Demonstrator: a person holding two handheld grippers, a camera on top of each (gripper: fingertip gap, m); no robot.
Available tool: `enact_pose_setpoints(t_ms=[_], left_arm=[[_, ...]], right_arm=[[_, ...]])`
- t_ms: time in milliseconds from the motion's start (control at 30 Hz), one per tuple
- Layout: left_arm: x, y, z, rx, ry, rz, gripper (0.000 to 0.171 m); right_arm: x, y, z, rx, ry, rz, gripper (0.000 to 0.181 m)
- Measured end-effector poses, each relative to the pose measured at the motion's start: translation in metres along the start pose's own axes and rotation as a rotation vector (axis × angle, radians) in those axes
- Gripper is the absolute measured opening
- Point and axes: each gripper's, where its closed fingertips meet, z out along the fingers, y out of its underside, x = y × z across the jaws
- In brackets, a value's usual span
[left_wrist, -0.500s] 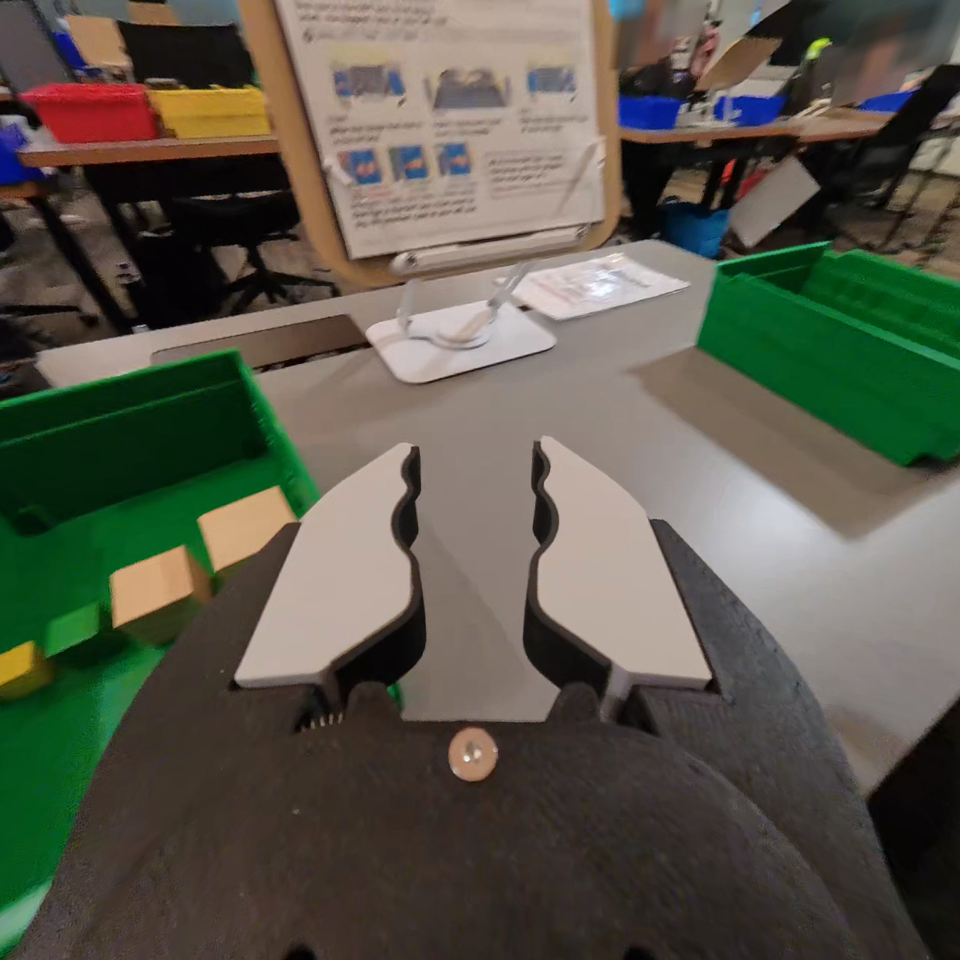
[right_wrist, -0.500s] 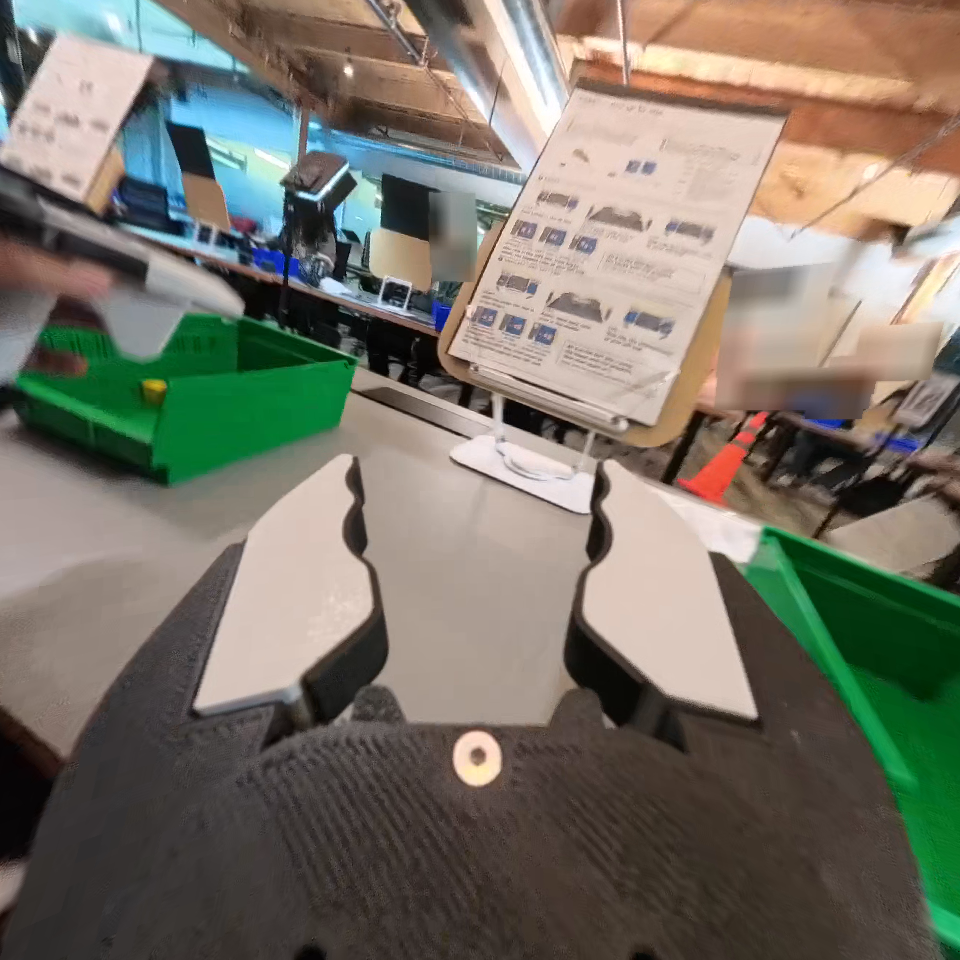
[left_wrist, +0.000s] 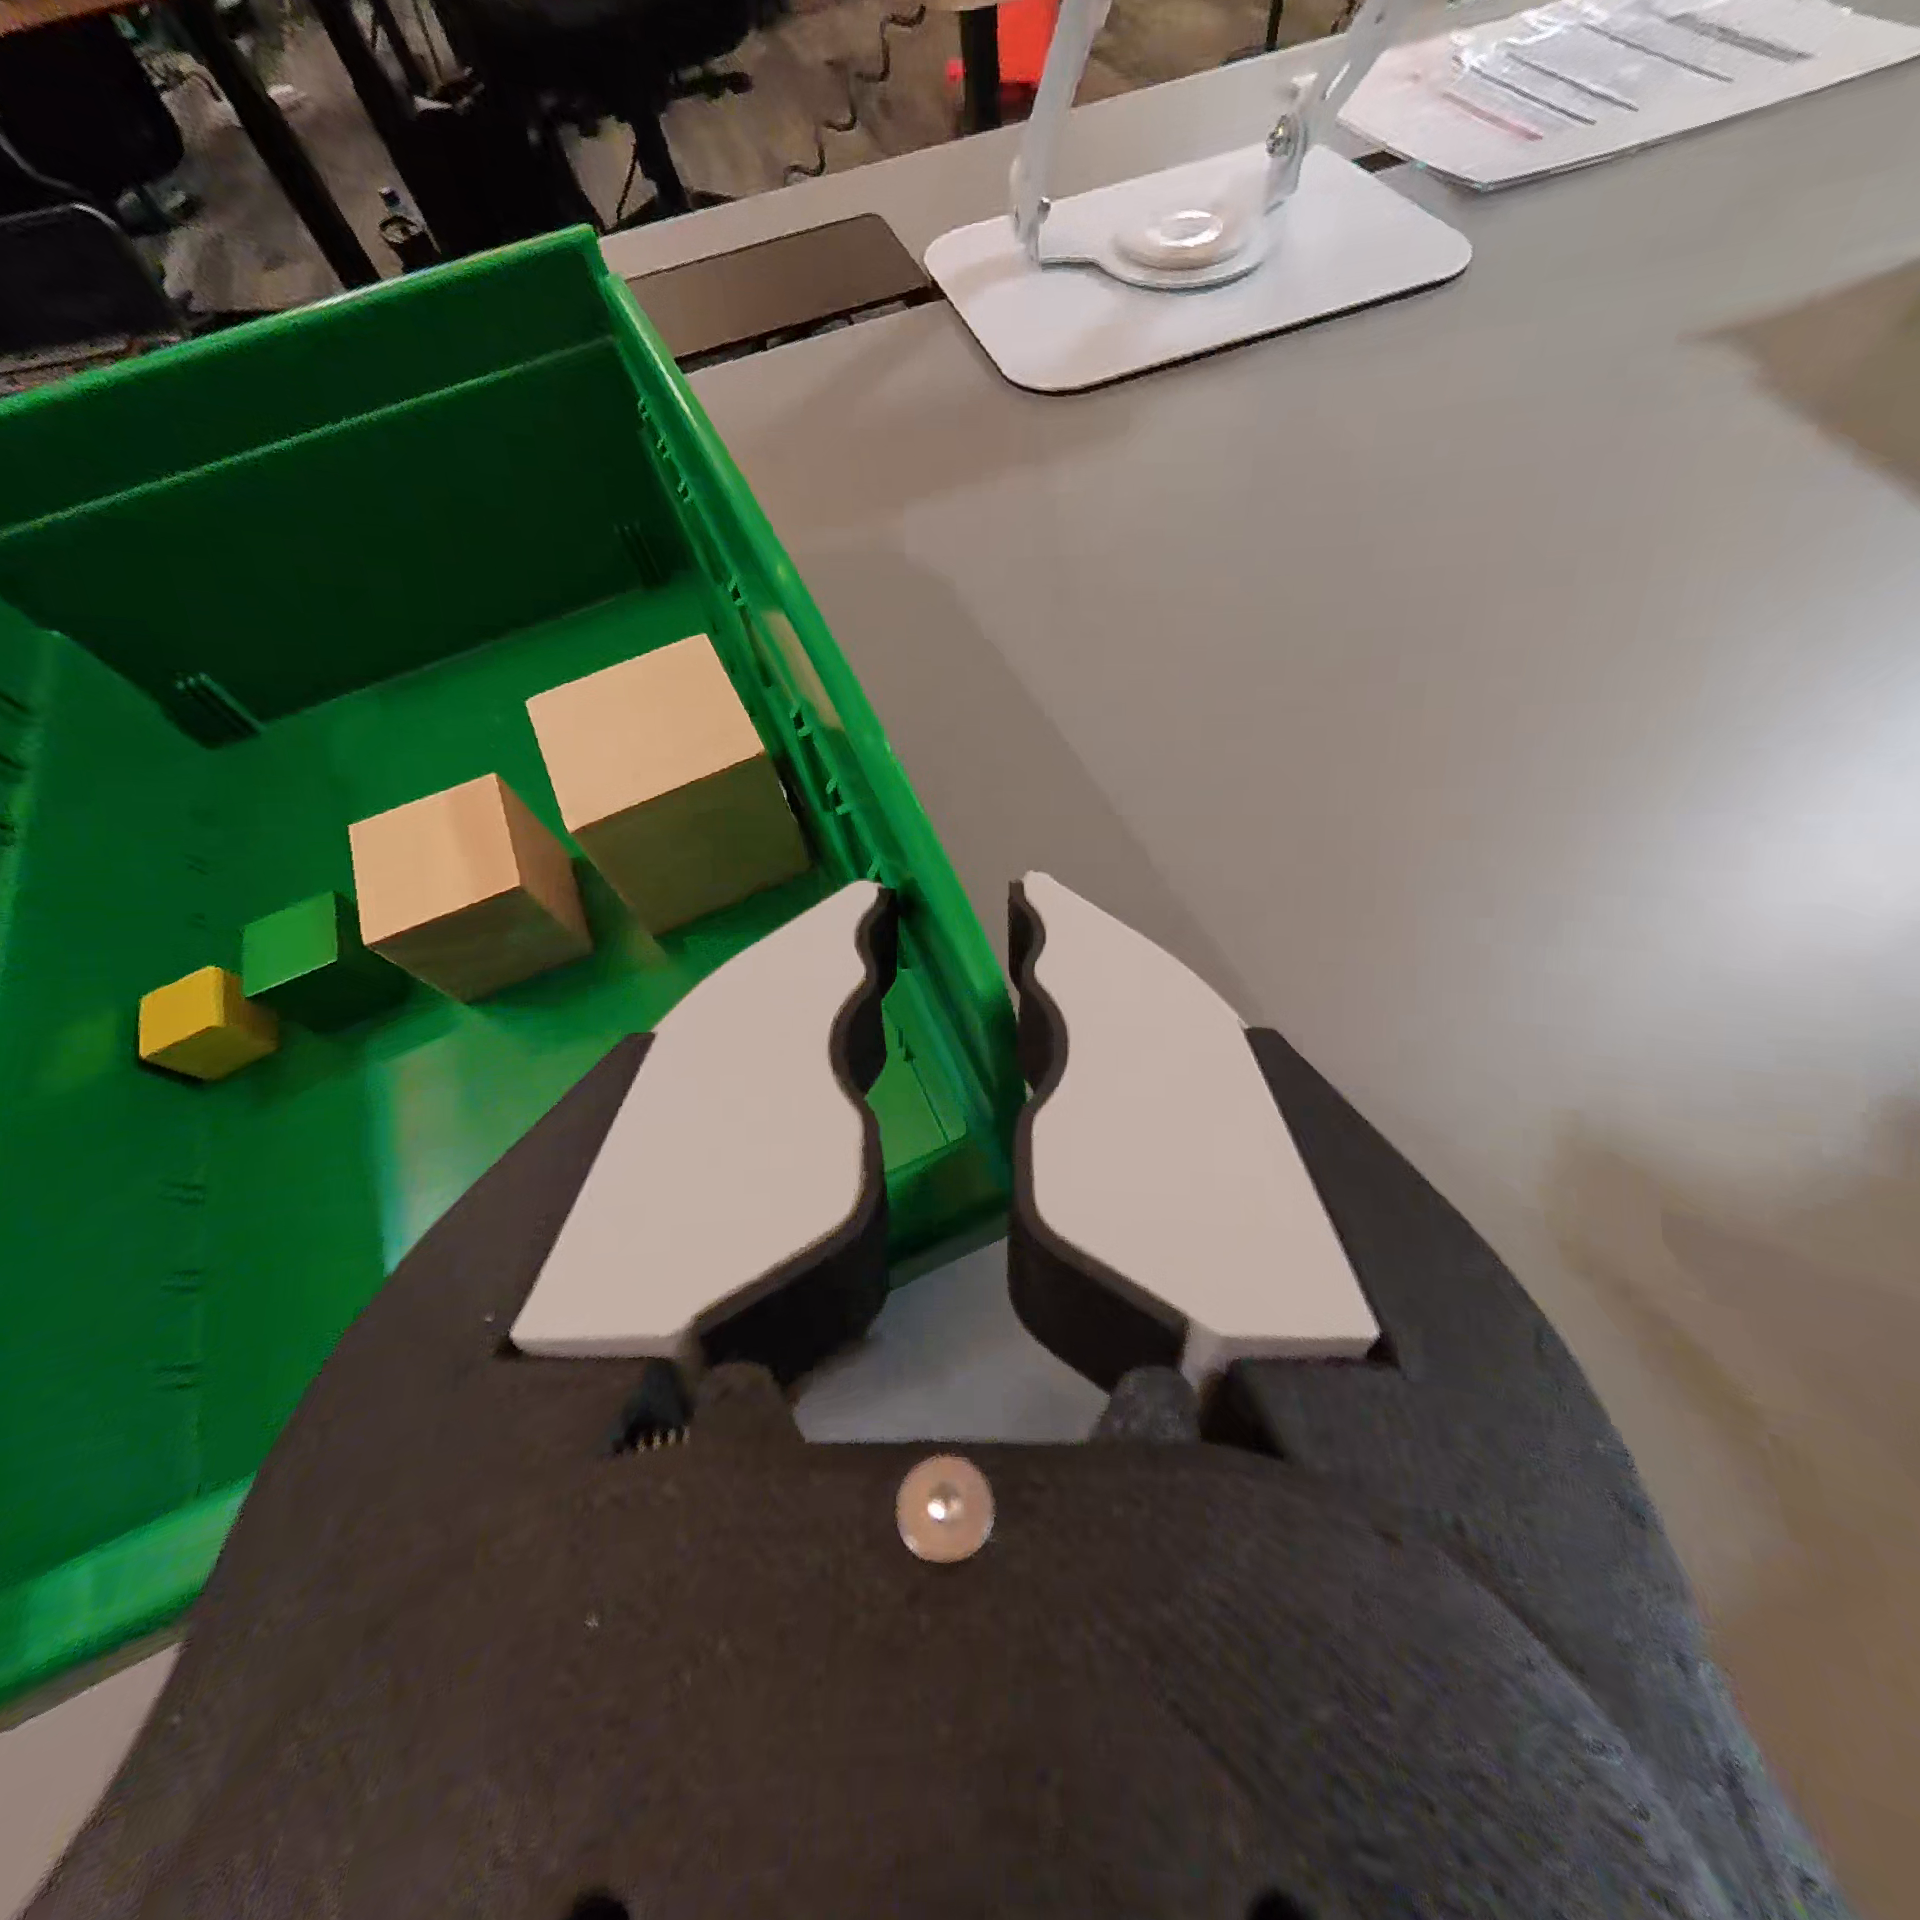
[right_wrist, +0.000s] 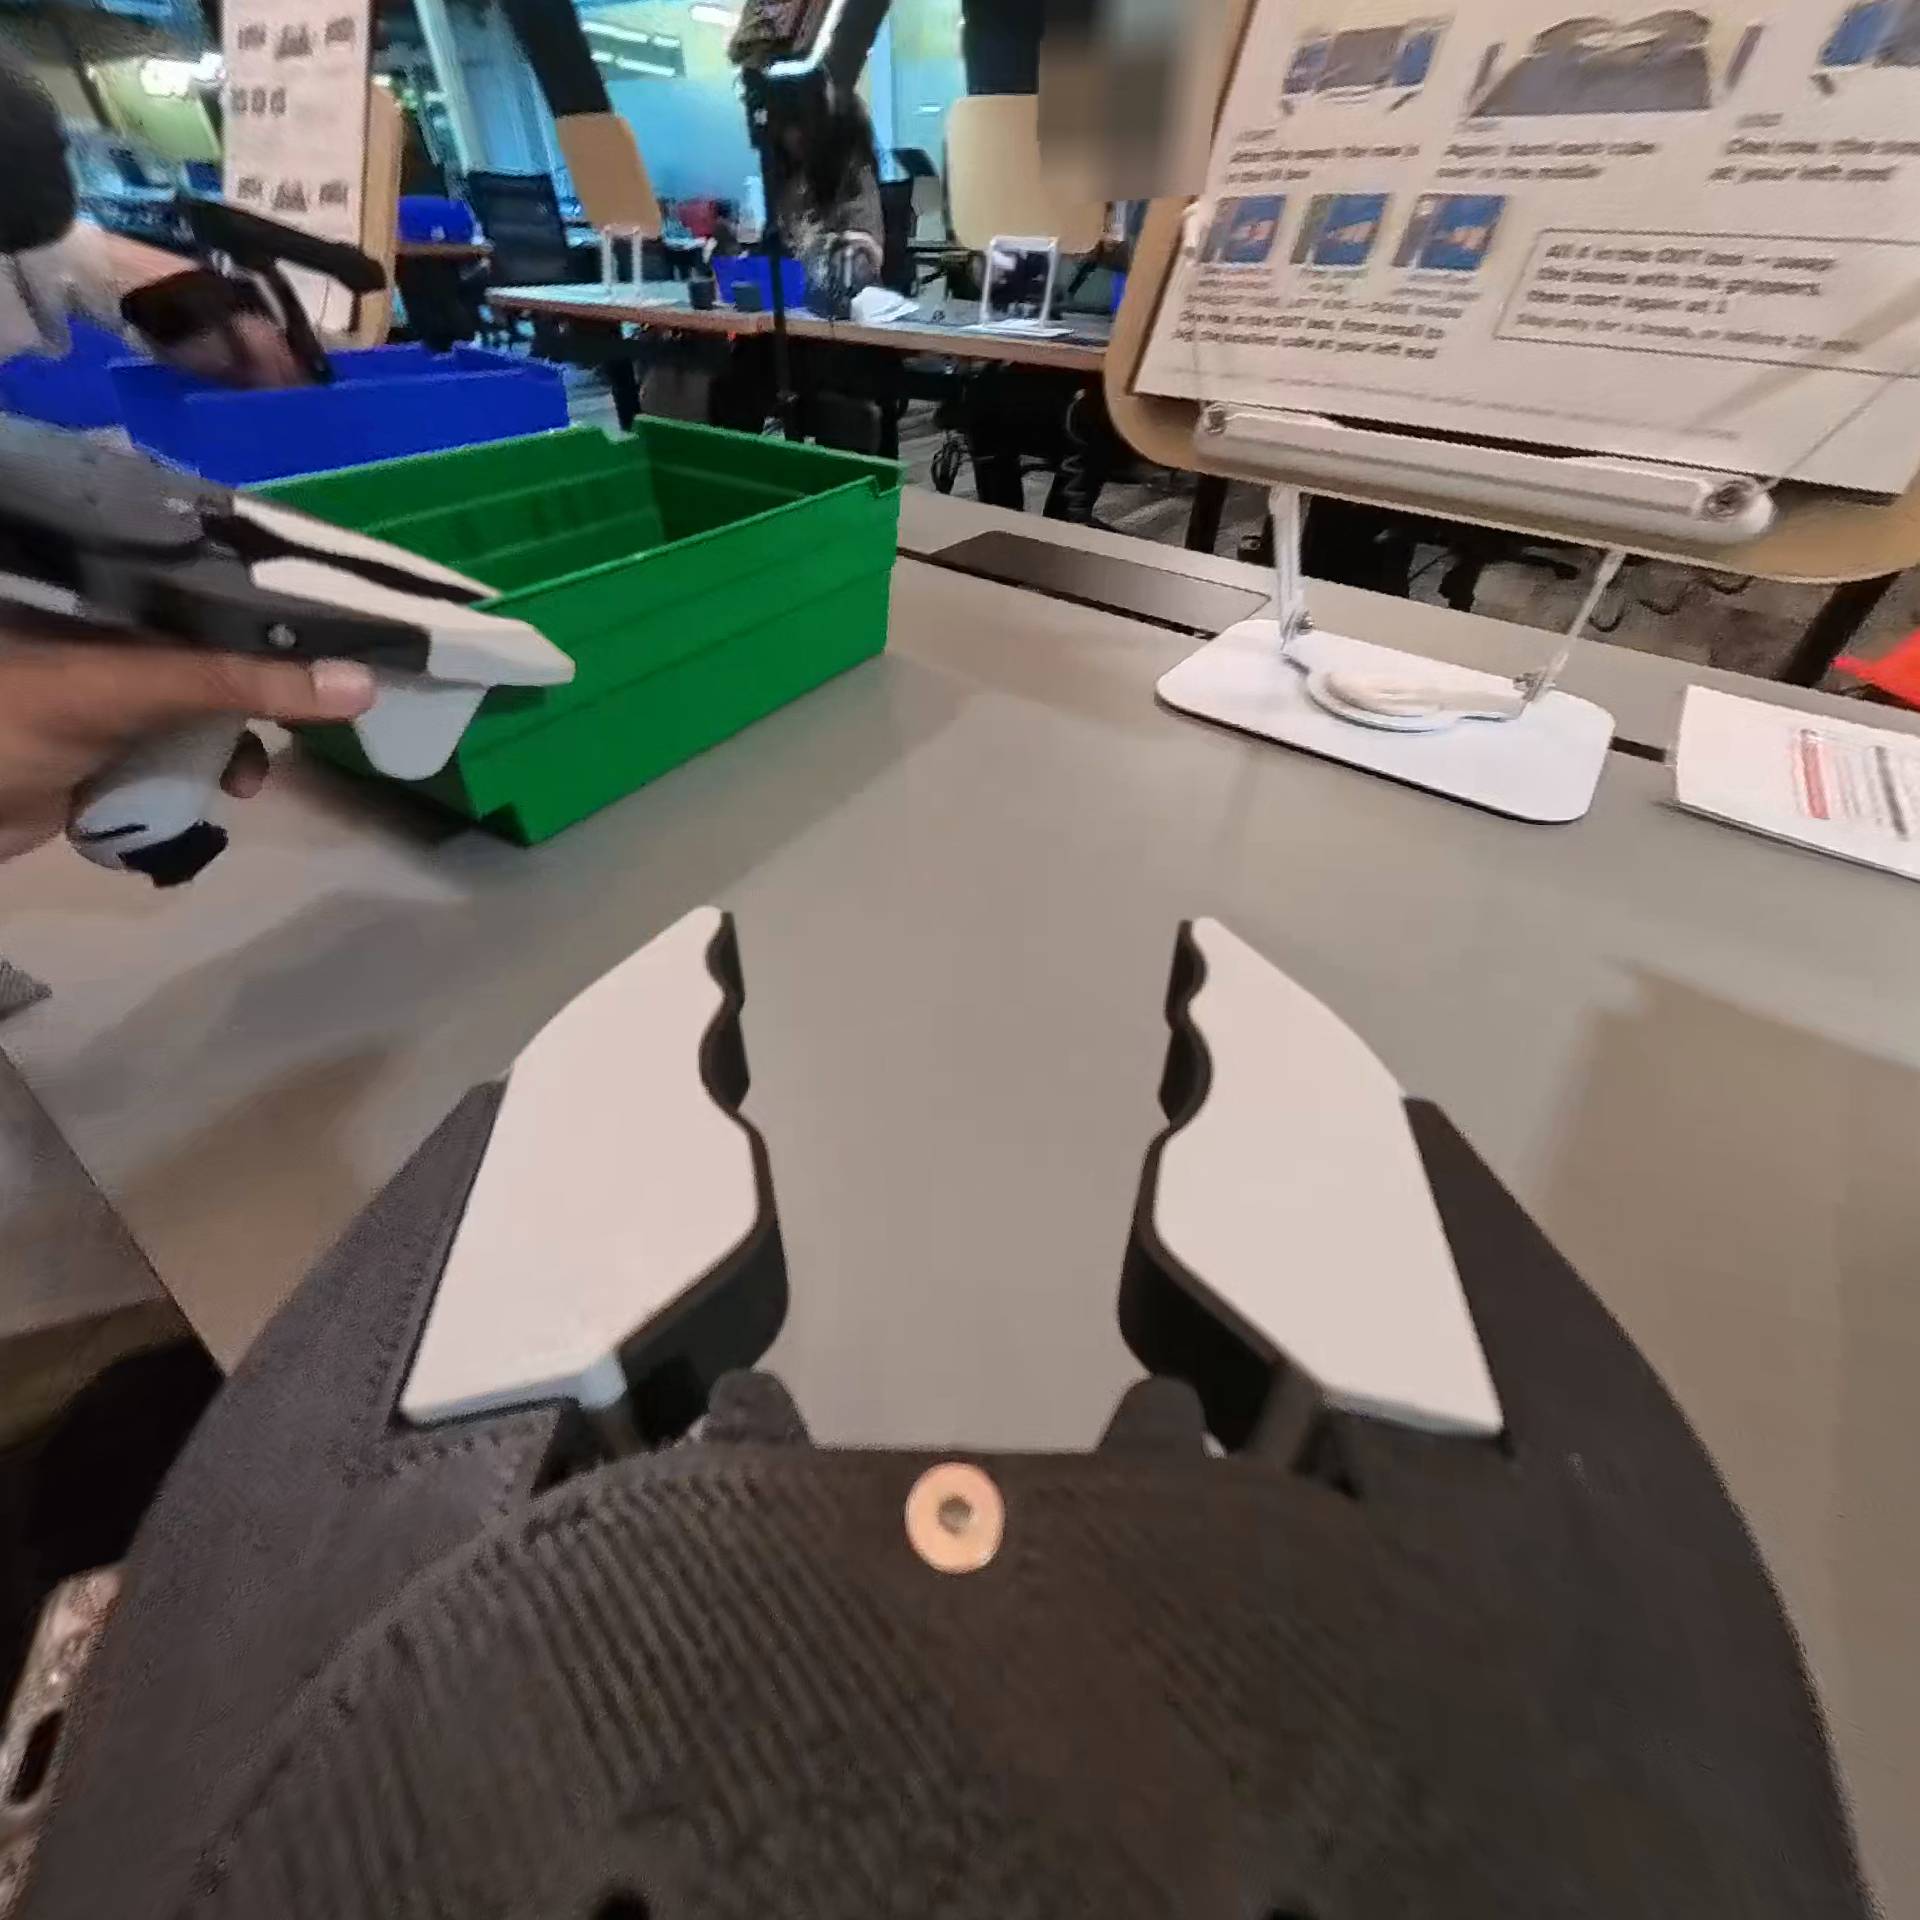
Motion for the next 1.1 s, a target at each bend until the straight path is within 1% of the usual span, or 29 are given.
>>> enact_pose_setpoints(t_ms=[67,167,233,333,433,500,600,667,733,967,1100], left_arm=[[-0.001,0.000,0.000,0.001,-0.015,0.023,0.022],[-0.003,0.001,-0.002,-0.010,-0.052,0.055,0.018],[-0.003,0.002,-0.005,-0.017,-0.068,0.051,0.017],[-0.003,0.004,-0.009,-0.026,-0.077,0.039,0.015],[-0.004,0.008,-0.016,-0.031,-0.088,0.052,0.013],[-0.005,0.012,-0.022,-0.030,-0.099,0.070,0.011],[-0.007,0.025,-0.028,-0.071,-0.104,0.098,0.010],[-0.008,0.034,-0.030,-0.093,-0.096,0.090,0.010],[-0.010,0.036,-0.033,-0.095,-0.092,0.074,0.010],[-0.011,0.039,-0.035,-0.088,-0.029,-0.045,0.010],[-0.011,0.037,-0.033,-0.077,-0.010,-0.055,0.010]], right_arm=[[-0.003,0.005,0.001,-0.011,-0.005,-0.026,0.071],[-0.015,0.012,0.001,-0.064,-0.060,-0.033,0.071],[-0.018,0.012,-0.001,-0.068,-0.059,-0.050,0.070],[-0.017,0.009,-0.002,-0.064,-0.053,-0.097,0.069],[-0.005,0.008,0.002,-0.069,-0.004,-0.185,0.066],[-0.001,0.007,0.007,-0.073,-0.007,-0.157,0.064],[-0.008,0.008,0.017,-0.080,-0.077,-0.013,0.064],[-0.013,0.008,0.023,-0.090,-0.121,0.070,0.064],[-0.016,0.010,0.028,-0.107,-0.144,0.112,0.064],[-0.027,0.015,0.030,-0.130,-0.172,0.090,0.063],[-0.021,0.006,0.024,-0.081,-0.144,0.079,0.051]])
